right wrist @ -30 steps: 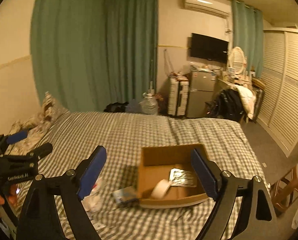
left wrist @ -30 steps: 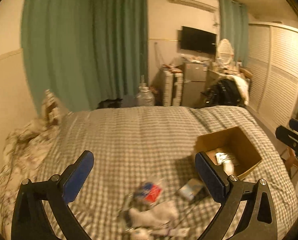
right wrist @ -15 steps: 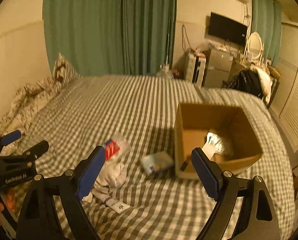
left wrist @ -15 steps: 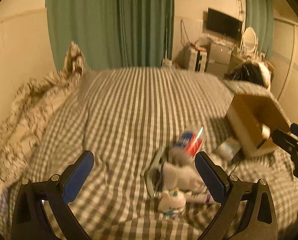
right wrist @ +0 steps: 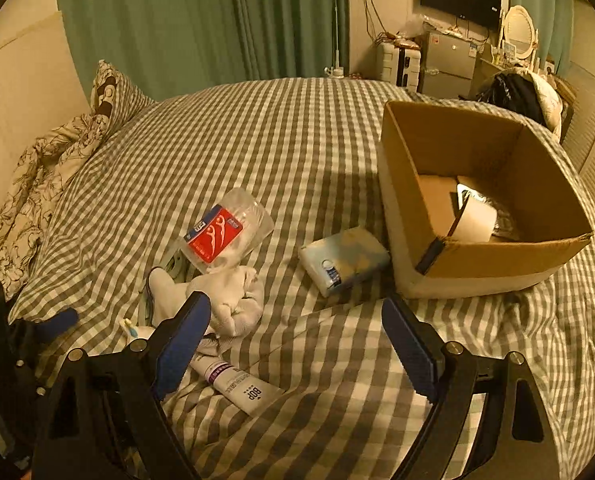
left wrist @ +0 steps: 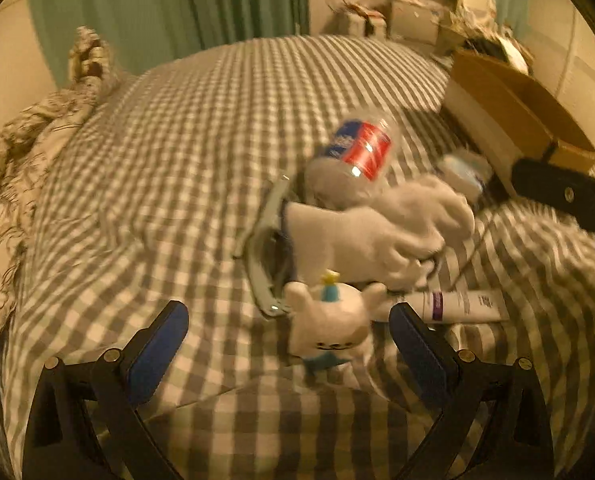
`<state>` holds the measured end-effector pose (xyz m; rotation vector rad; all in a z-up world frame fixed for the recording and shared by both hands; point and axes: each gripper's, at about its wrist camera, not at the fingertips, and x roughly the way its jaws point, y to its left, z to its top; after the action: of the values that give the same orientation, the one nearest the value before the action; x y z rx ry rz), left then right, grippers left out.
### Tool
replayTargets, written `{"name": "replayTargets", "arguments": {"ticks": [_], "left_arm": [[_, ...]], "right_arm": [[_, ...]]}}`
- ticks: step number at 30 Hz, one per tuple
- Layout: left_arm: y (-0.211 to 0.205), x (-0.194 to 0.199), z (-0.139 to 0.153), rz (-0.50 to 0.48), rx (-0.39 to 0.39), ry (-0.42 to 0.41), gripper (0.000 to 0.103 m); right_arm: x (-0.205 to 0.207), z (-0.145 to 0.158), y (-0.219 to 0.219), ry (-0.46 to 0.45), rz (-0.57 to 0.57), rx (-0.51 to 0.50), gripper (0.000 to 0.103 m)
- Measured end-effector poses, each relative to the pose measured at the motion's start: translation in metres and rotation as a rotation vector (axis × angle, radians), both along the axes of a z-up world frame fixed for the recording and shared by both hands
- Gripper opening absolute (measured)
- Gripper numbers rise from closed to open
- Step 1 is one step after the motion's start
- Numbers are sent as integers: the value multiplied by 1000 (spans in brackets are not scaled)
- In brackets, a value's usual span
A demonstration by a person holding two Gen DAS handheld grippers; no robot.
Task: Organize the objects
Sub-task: 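Grasp the white bear figurine with the left gripper, then grasp the white sock with the right gripper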
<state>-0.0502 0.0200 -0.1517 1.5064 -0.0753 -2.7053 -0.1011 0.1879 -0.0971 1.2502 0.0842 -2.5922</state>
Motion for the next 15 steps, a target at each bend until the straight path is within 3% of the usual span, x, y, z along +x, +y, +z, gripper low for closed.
{"name": "replayTargets", "arguments": {"ticks": [2,4,6,7,10,15], "left_arm": [[6,-8,-11,-37,-7,-55,94],[8,-16,-22,-59,8,-122,74],[3,-22,-30,-62,72,-169,52],[1,-23,-30,-65,105,-169,48],[-7,-19,-21,-42,150,-132,48],[-28,-4,13,36,195,17,48]], "right_arm": [[-3,-2,-1,-17,-3,2,87],[-6,-5,-1,-35,-7,-2,87],[-7,-6,0,-44,-11,0,87],[-7,-6,-1,-46,-10,1,87],[-8,-8,-3,-57,-4,9,87],[-10,-14,-17,-85,51,12,87]]}}
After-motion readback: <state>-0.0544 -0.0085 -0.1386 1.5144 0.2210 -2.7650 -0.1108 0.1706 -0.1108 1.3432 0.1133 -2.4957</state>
